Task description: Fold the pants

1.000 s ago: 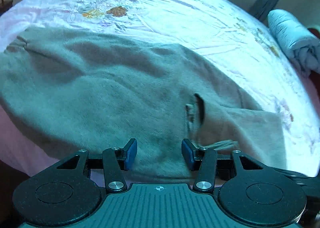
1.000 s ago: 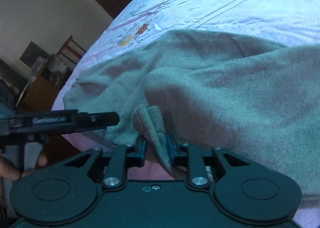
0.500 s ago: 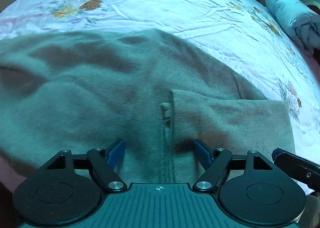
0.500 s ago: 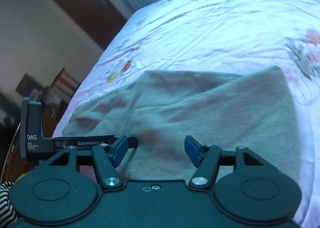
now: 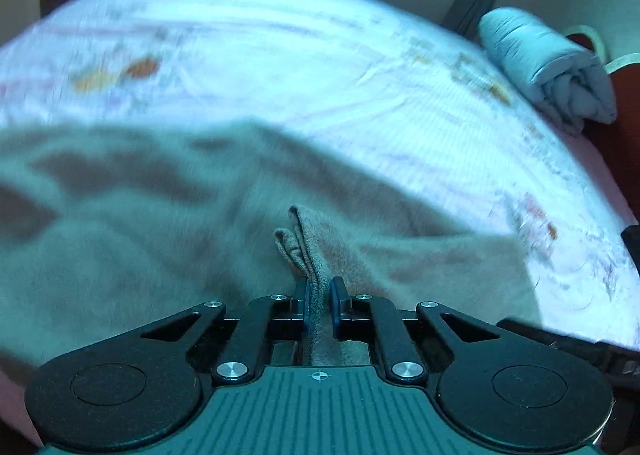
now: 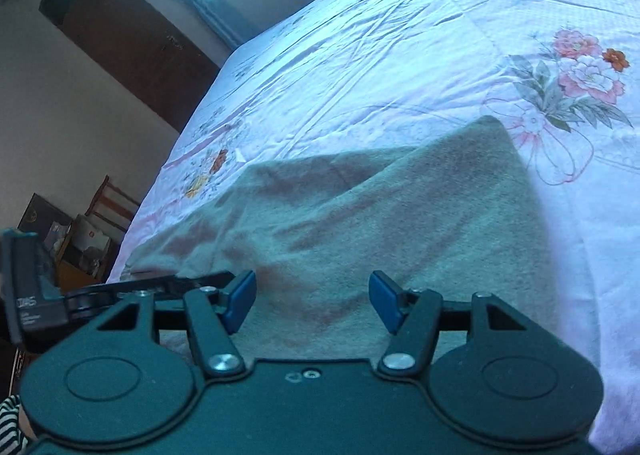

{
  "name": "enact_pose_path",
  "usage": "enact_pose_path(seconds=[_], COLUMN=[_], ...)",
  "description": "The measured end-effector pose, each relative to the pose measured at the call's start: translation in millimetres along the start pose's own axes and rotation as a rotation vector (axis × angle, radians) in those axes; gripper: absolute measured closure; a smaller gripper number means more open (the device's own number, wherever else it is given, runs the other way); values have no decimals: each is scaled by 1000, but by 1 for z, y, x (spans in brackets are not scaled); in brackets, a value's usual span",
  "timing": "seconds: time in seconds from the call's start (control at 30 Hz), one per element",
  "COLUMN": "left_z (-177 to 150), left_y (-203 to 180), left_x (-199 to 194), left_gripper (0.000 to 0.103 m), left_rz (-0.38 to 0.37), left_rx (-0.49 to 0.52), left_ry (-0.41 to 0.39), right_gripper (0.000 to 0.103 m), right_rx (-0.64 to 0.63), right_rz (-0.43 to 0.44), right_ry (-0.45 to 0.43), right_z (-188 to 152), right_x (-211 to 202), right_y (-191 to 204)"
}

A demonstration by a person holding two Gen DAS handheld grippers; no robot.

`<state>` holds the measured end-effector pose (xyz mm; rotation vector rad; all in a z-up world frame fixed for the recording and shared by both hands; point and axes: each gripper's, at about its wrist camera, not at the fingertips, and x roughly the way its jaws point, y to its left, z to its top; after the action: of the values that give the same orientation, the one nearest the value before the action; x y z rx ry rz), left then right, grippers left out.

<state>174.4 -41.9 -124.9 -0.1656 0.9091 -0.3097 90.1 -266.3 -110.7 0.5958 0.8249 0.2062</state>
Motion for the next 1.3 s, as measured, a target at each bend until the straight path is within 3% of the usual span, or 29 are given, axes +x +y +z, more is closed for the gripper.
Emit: enact_pose_path(seconds=[0.1, 0.2, 0.3, 0.4, 0.57, 0.67, 0.7, 0.73, 0.8, 0.9, 0.93, 1.1, 1.13, 1.23, 1.3], left_z=[15, 29, 24, -6, -9, 0, 2, 3, 3, -3, -4, -8, -11, -23, -34], left_y=[-9, -8, 9, 29, 33, 28, 29, 32, 42, 62, 71, 120, 133, 177, 204], left_x=[-11, -11, 0, 20, 26, 8, 2, -3, -10, -18, -23, -49, -54, -68, -74], left_gripper=[93, 93, 93, 93, 90, 89, 79, 51, 16, 16, 16, 16, 16, 16, 16], left_rz=[-17, -14, 2, 37, 36, 5, -1, -9, 20, 56, 70, 180, 209, 290, 326], left_rx=[40, 50, 4, -33, -65, -26, -29, -47, -98, -152, -178, -272, -302, -420, -507], left_ry=[-91, -113, -64, 13, 14, -14, -20, -23, -43, -40, -50, -84, -89, -101, -112], right_gripper=[48, 48, 50, 50, 52, 51, 49, 44, 39, 43, 43, 44, 47, 73, 76], right_rx=[17, 3, -48, -112, -219, -241, -236, -239, -266, -328, -336, -354, -369, -405, -420], right_rz=[-7, -25, -94, -183, -312, -319, -303, -302, -317, -355, -362, -250, -233, -204, -183], right_ry=[-12, -25, -41, -29, 8, -6, -25, -34, -17, 65, 53, 13, 14, 31, 49], right_z=[0, 2, 3, 1, -9, -8, -7, -5, -4, -12, -14, -8, -8, -9, -12], right_x=[-2, -4, -4, 2, 21, 18, 15, 14, 20, 38, 38, 36, 38, 48, 56], right_y=[-4, -4, 1, 7, 12, 20, 23, 25, 28, 33, 36, 58, 64, 80, 89])
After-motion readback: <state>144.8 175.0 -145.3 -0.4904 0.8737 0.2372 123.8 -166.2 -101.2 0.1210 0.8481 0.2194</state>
